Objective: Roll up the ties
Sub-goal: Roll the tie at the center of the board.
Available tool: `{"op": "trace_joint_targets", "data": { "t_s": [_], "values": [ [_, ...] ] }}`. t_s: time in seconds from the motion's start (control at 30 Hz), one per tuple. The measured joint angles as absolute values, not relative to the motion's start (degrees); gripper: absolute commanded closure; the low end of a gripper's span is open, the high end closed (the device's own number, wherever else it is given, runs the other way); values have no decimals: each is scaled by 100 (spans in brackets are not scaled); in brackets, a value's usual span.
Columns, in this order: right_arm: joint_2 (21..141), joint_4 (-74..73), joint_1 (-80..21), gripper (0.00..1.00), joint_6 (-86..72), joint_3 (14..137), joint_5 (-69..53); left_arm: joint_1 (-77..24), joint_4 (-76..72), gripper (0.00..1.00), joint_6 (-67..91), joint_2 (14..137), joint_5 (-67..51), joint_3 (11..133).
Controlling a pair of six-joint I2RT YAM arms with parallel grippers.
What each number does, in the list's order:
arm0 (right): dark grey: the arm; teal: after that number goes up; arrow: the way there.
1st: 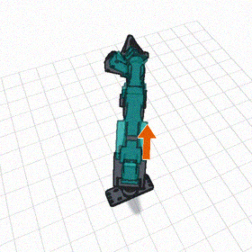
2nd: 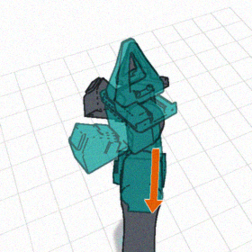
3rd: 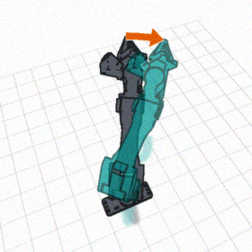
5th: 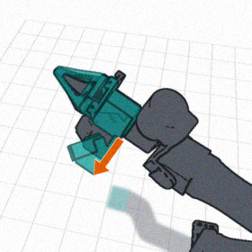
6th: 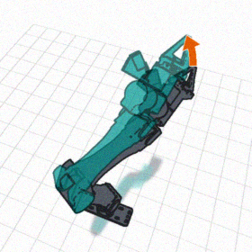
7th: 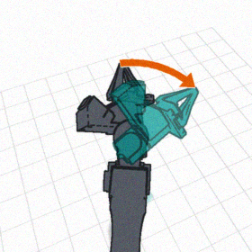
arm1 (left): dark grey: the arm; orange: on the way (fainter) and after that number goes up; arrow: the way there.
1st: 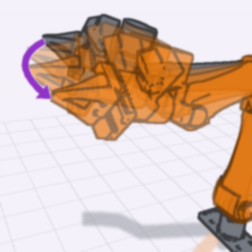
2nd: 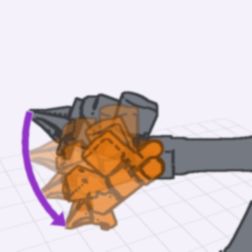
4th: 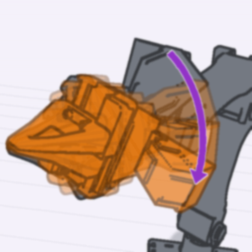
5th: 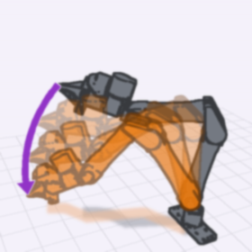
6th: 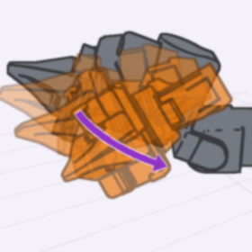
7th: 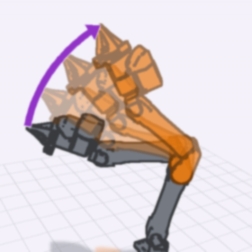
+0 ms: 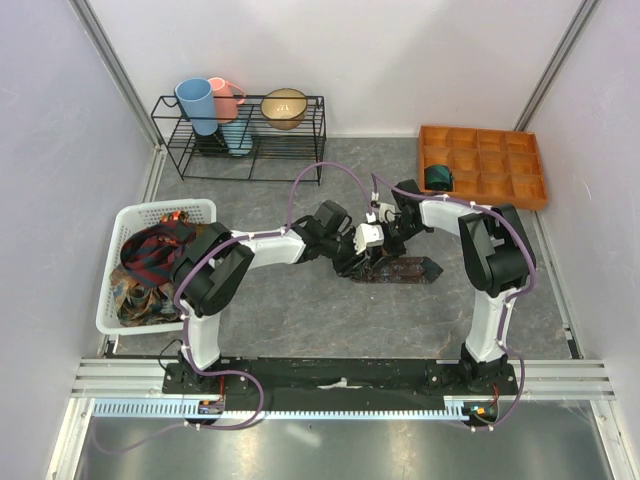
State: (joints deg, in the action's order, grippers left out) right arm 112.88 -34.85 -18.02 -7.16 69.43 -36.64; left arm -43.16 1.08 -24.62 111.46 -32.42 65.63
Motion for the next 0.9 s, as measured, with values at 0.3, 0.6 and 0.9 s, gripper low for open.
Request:
{"op": "trace_joint_targets", "data": {
  "t_s": [0.3,0.6,0.9],
  "values": [
    [11749,-3603,-1896,85,-692,7688,-3662,-4082,-279,85,-2366,11034,-3026,6292],
    [11502,-3682,-1441,63,-670,7415,-3918,-4073,-259,95,-2497,10888,-2958,6123],
    [11292,-3686,-1079,63,-849,6866,-4165,-4093,156,96,-2818,10888,-2875,6309]
  ]
}}
